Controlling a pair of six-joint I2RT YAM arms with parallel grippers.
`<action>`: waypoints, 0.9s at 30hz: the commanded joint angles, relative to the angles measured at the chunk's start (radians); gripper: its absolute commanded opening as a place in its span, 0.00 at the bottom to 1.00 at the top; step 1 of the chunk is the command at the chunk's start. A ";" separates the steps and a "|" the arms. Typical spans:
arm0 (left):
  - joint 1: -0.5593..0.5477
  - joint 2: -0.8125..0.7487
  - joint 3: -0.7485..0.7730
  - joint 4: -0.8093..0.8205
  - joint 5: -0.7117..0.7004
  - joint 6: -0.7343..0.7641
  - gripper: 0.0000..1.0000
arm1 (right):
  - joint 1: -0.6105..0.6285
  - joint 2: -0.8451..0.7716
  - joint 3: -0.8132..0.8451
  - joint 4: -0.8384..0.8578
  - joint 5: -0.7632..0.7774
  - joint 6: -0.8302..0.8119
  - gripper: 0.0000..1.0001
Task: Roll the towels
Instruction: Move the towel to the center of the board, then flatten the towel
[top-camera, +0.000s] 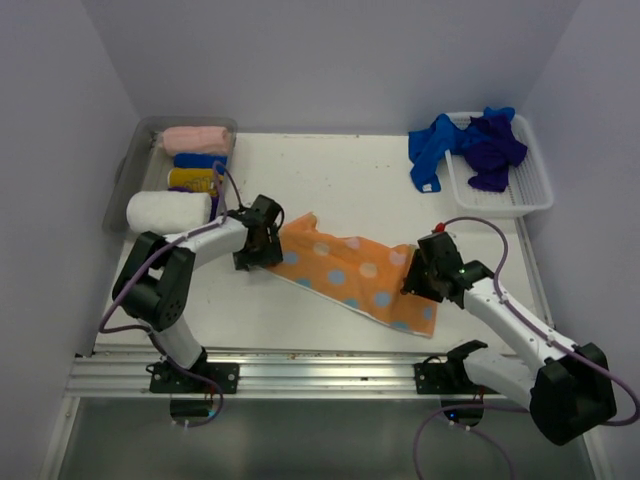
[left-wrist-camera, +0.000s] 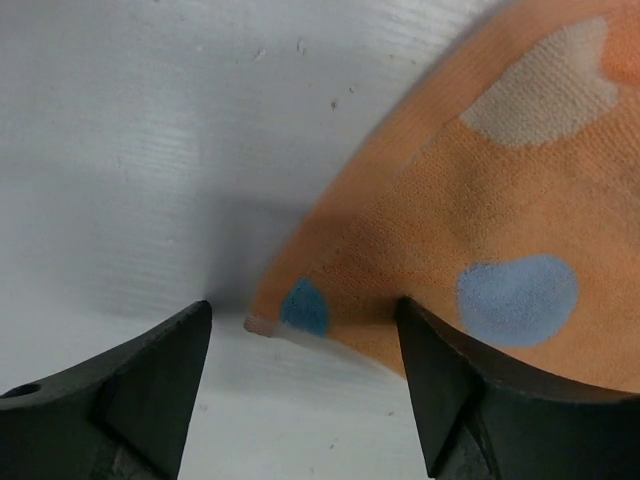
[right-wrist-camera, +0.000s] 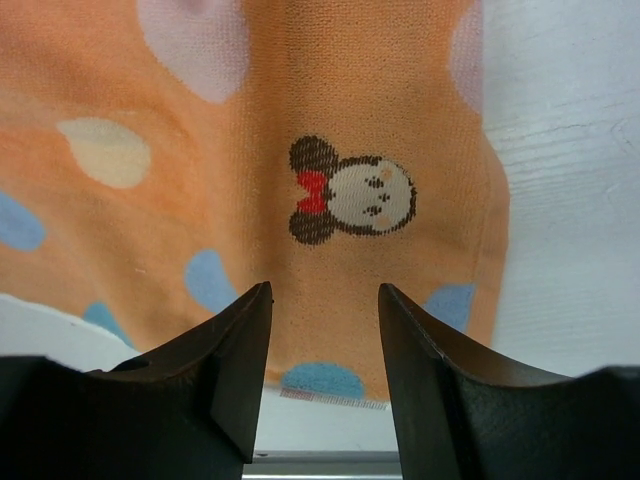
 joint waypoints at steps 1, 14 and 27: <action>0.049 0.057 0.018 0.130 0.012 -0.010 0.75 | -0.020 0.031 -0.038 0.087 0.032 0.046 0.50; 0.059 -0.015 -0.002 0.110 0.063 -0.002 0.00 | -0.156 0.497 0.155 0.347 -0.023 -0.068 0.50; 0.059 -0.121 -0.034 0.104 0.046 -0.047 0.00 | -0.199 0.188 0.119 0.117 -0.017 -0.039 0.60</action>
